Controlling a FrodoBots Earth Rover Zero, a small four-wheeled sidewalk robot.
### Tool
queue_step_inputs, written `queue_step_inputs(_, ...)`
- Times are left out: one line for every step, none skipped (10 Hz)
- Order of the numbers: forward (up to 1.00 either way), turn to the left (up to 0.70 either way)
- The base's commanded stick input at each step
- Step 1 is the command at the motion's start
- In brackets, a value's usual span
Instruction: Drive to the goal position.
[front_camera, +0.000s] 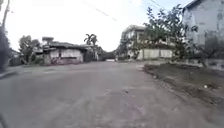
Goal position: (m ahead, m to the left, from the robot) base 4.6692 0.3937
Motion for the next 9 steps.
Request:
queue_step_inputs(1.0,0.0)
queue_step_inputs(1.0,0.0)
queue_step_inputs(1.0,0.0)
queue_step_inputs(1.0,0.0)
queue_step_inputs(1.0,0.0)
queue_step_inputs(1.0,-0.37)
queue_step_inputs(1.0,-0.4)
queue_step_inputs(1.0,-0.4)
queue_step_inputs(1.0,-0.4)
